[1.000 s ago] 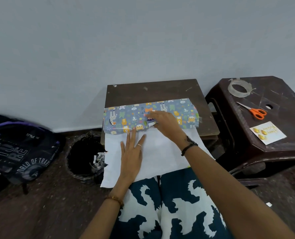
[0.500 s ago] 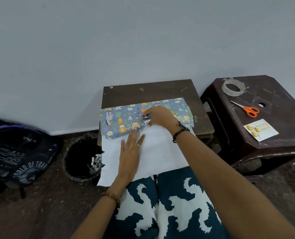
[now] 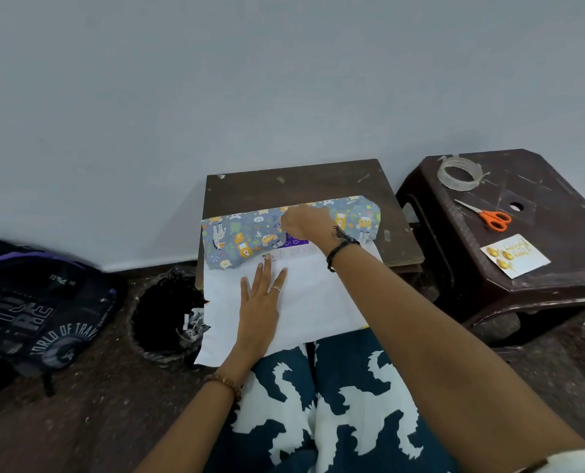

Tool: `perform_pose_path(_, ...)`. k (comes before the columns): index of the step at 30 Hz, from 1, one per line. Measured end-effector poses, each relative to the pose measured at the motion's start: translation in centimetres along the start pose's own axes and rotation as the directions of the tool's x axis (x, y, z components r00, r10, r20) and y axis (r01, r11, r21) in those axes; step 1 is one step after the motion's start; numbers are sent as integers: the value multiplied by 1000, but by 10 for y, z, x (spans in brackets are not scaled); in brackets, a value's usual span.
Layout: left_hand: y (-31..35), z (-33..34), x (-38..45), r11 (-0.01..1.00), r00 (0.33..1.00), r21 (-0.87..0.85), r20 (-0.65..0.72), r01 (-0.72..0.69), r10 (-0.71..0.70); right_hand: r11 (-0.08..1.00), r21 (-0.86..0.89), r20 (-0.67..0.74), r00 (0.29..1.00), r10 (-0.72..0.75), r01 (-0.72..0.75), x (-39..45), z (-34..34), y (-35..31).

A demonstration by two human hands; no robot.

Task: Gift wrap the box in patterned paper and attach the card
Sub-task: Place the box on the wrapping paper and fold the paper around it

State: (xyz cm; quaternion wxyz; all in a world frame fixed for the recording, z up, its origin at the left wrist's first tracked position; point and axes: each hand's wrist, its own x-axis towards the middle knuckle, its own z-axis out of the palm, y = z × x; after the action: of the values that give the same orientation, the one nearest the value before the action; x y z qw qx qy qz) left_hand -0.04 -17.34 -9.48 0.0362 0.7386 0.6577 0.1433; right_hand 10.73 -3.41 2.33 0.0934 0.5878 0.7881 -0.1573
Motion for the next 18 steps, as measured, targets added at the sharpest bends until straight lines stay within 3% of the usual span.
perform_pose_path(5, 0, 1, 0, 1000, 1000, -7, -11, -17, 17, 995, -100, -84, 996, -29, 20, -12, 0, -7)
perform_pose_path(8, -1, 2, 1, 1000, 1000, -16, 23, -5, 5, 998, -51, -51, 998, -45, 42, -14, 6, -3)
perform_pose_path(14, 1, 5, 1, 1000, 999, 18, 39, -1, 1, 966, 256, 90, 995, -43, 19, -16, 13, 12)
perform_pose_path(16, 2, 3, 2, 1000, 1000, -2, 12, -5, 5, 944, 326, -30, 999, -43, 50, -21, 17, 20)
perform_pose_path(18, 3, 1, 1, 999, 999, -32, 44, 2, -1, 933, 359, -232, 971, 51, 37, -27, 25, 31)
